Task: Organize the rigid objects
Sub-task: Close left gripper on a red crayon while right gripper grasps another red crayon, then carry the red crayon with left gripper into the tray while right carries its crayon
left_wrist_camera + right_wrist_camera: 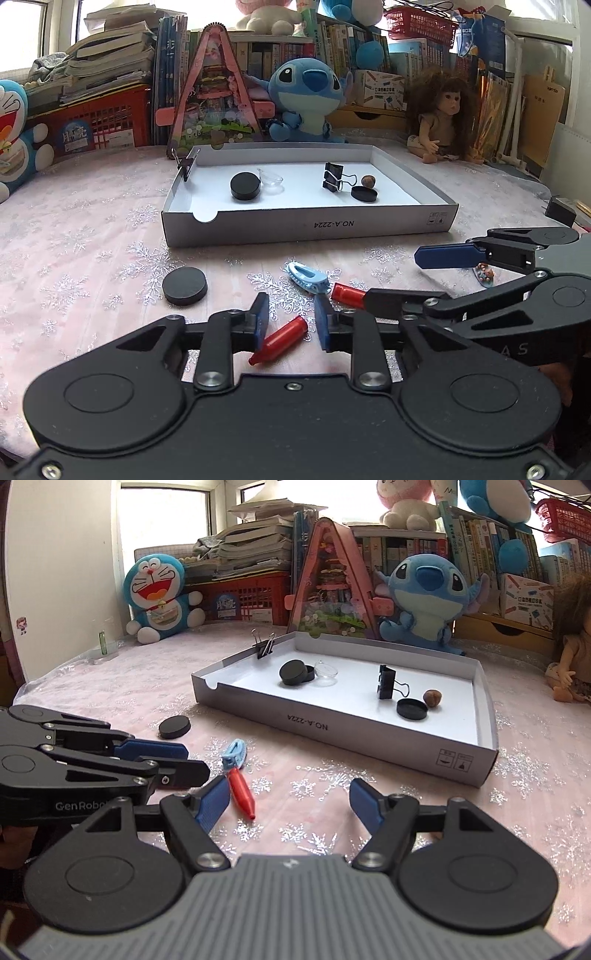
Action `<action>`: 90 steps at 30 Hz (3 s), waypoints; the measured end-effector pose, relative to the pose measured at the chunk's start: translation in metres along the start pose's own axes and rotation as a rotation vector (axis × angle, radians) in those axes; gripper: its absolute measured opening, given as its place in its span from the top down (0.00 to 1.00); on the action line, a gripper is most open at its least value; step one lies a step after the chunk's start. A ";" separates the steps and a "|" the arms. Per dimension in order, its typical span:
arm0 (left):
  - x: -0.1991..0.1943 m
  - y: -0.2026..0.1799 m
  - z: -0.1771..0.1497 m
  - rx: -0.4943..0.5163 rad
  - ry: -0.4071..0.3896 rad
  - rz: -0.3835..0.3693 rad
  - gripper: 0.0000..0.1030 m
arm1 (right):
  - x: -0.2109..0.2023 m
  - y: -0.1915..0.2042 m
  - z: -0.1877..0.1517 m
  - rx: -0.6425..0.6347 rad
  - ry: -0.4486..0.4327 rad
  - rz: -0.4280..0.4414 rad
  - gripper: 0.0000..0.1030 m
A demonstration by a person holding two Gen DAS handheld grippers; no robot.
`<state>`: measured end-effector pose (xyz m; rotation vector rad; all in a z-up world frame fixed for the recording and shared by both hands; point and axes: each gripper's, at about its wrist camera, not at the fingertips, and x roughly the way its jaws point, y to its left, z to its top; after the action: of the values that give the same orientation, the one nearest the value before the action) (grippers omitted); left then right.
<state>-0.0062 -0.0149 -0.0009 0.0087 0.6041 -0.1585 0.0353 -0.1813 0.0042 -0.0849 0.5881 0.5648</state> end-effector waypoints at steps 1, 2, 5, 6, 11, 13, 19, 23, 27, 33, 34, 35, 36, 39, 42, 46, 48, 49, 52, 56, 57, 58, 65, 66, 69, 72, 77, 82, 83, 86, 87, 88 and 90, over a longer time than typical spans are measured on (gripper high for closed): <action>-0.001 0.000 0.000 0.002 -0.003 0.005 0.70 | 0.001 0.002 -0.001 -0.012 0.006 -0.011 0.21; -0.002 0.001 0.000 0.002 -0.004 0.007 0.69 | 0.002 0.003 -0.001 -0.026 0.013 -0.028 0.21; -0.006 0.004 0.000 -0.002 -0.001 0.008 0.65 | 0.006 0.002 -0.002 -0.053 0.034 -0.081 0.21; -0.008 0.005 -0.001 -0.002 0.002 0.008 0.64 | 0.006 -0.001 -0.003 -0.051 0.038 -0.097 0.21; -0.016 0.007 -0.006 0.019 0.015 0.013 0.64 | 0.007 -0.015 -0.002 -0.011 0.040 -0.177 0.21; -0.020 0.007 -0.008 0.026 0.020 0.018 0.64 | 0.008 -0.019 0.000 0.014 0.040 -0.213 0.21; -0.026 0.012 -0.014 0.030 0.033 0.056 0.64 | 0.003 -0.017 0.004 0.037 0.009 -0.168 0.21; -0.023 0.023 -0.013 -0.007 0.050 0.099 0.64 | -0.004 -0.005 0.006 0.024 -0.013 -0.121 0.21; -0.020 0.029 -0.011 -0.034 0.048 0.115 0.64 | -0.004 0.010 0.005 0.026 0.006 -0.087 0.21; -0.019 0.024 -0.009 -0.014 0.035 0.109 0.64 | 0.005 0.023 0.003 0.026 0.030 -0.066 0.27; -0.019 0.023 -0.010 -0.010 0.033 0.105 0.64 | 0.006 0.024 0.003 0.026 0.030 -0.067 0.28; -0.019 0.021 -0.010 -0.005 0.031 0.102 0.64 | 0.006 0.024 0.003 0.024 0.030 -0.071 0.28; -0.019 0.021 -0.010 -0.003 0.030 0.100 0.63 | 0.007 0.025 0.003 0.022 0.030 -0.078 0.30; -0.019 0.019 -0.010 -0.003 0.027 0.095 0.62 | 0.010 0.025 0.003 0.031 0.034 -0.081 0.36; -0.020 0.018 -0.011 -0.009 0.019 0.081 0.58 | 0.012 0.027 0.003 0.038 0.031 -0.074 0.49; -0.022 0.015 -0.011 -0.006 -0.008 0.067 0.44 | 0.011 0.026 0.003 0.048 0.025 -0.079 0.53; -0.022 0.012 -0.012 0.005 -0.010 0.065 0.43 | 0.010 0.024 0.003 0.057 0.023 -0.085 0.53; -0.021 0.011 -0.012 0.007 -0.008 0.062 0.43 | 0.010 0.023 0.003 0.060 0.023 -0.089 0.53; -0.018 0.008 -0.013 0.009 -0.002 0.055 0.43 | 0.008 0.019 0.002 0.071 0.020 -0.099 0.53; -0.014 0.005 -0.012 0.013 -0.002 0.050 0.43 | 0.005 0.014 0.001 0.085 0.020 -0.112 0.53; -0.013 0.005 -0.012 0.015 -0.002 0.049 0.43 | 0.005 0.013 0.001 0.086 0.021 -0.115 0.53; -0.012 0.004 -0.012 0.018 -0.002 0.048 0.43 | 0.005 0.012 0.000 0.087 0.020 -0.119 0.53; -0.004 0.002 -0.013 0.036 -0.002 0.042 0.53 | 0.004 0.012 -0.001 0.083 0.009 -0.141 0.53; -0.004 0.002 -0.013 0.037 -0.003 0.039 0.56 | 0.003 0.012 -0.001 0.079 0.006 -0.145 0.53; -0.003 0.001 -0.012 0.042 -0.011 0.037 0.59 | 0.003 0.012 -0.001 0.080 0.005 -0.146 0.53; -0.004 0.001 -0.011 0.041 -0.026 0.046 0.59 | 0.002 0.010 -0.001 0.085 -0.002 -0.154 0.53; -0.008 0.007 0.000 0.026 -0.052 0.051 0.59 | -0.002 0.006 0.003 0.092 -0.019 -0.169 0.53; -0.008 0.014 0.018 0.001 -0.075 0.062 0.59 | -0.005 -0.003 0.012 0.110 -0.042 -0.194 0.53; -0.008 0.016 0.022 -0.008 -0.077 0.063 0.59 | -0.005 -0.005 0.014 0.115 -0.047 -0.198 0.53; -0.007 0.018 0.031 -0.012 -0.089 0.069 0.59 | -0.008 -0.010 0.019 0.125 -0.062 -0.211 0.53; -0.007 0.018 0.033 -0.003 -0.095 0.072 0.59 | -0.008 -0.012 0.021 0.127 -0.067 -0.216 0.53; -0.007 0.018 0.036 0.007 -0.100 0.076 0.59 | -0.008 -0.014 0.023 0.128 -0.071 -0.222 0.53; -0.005 0.020 0.042 0.011 -0.105 0.079 0.59 | -0.009 -0.018 0.027 0.136 -0.080 -0.231 0.53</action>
<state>0.0160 0.0034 0.0359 0.0347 0.4972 -0.0850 0.0517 -0.1949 0.0301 -0.0016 0.5289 0.3016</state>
